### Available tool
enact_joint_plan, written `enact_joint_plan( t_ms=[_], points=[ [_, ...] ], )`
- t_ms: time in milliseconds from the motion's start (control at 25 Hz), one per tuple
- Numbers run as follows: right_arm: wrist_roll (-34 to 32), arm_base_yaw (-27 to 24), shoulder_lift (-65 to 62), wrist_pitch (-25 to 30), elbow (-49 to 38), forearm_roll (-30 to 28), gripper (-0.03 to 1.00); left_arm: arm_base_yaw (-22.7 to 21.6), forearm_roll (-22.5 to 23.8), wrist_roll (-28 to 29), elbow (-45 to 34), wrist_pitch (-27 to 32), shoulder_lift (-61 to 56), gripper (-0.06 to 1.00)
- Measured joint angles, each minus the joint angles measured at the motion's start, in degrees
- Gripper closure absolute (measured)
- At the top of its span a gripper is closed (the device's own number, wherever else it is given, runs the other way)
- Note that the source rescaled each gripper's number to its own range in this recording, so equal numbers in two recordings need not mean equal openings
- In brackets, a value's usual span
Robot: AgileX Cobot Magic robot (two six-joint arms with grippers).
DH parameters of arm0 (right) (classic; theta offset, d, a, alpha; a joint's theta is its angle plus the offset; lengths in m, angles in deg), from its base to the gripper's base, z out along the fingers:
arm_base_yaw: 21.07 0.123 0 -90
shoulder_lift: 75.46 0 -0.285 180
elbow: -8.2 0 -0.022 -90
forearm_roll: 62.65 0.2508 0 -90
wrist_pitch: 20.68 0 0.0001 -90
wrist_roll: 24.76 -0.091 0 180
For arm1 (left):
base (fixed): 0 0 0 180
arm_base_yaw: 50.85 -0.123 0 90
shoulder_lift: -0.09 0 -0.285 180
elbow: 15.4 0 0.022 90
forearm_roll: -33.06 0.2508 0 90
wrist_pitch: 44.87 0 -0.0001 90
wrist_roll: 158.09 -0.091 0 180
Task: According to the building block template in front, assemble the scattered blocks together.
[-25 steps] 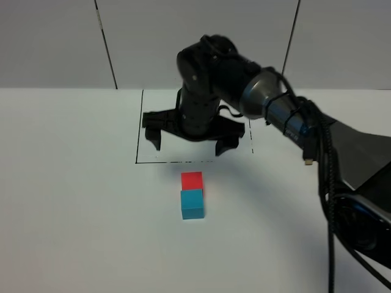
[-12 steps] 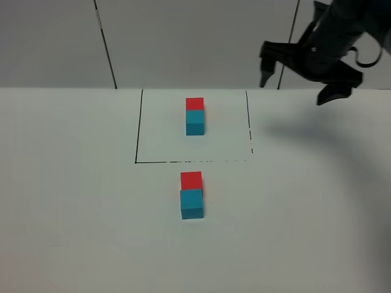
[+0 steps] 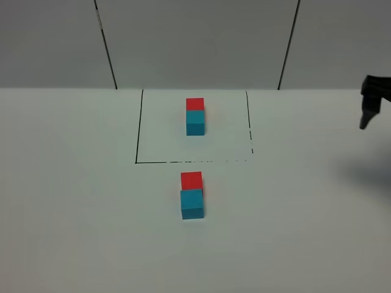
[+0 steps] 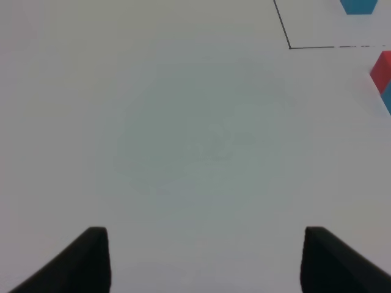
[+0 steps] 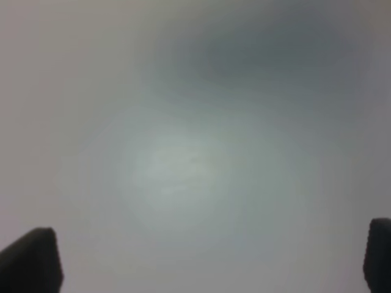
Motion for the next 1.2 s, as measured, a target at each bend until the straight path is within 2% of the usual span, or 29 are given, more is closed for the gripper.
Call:
enact_joint_plan(
  t_ms=[280,680,880,1200],
  points=[
    [-0.6,-0.1,-17.9,-3.2,-19.7,-0.7,-0.03,0.0,0.0,0.0,0.0,0.0,0.0,0.54],
    [-2.2,0.1,-45.5,-9.5,-41.7,-1.8,-0.03,0.0,0.0,0.0,0.0,0.0,0.0,0.54],
    [-2.3,2.6,-58.2,-9.3,-46.3,-2.7,-0.03,0.0,0.0,0.0,0.0,0.0,0.0,0.54],
    [-0.5,2.8,-74.2,-6.4,-47.2,-5.0,-0.03,0.0,0.0,0.1,0.0,0.0,0.0,0.54]
  ],
)
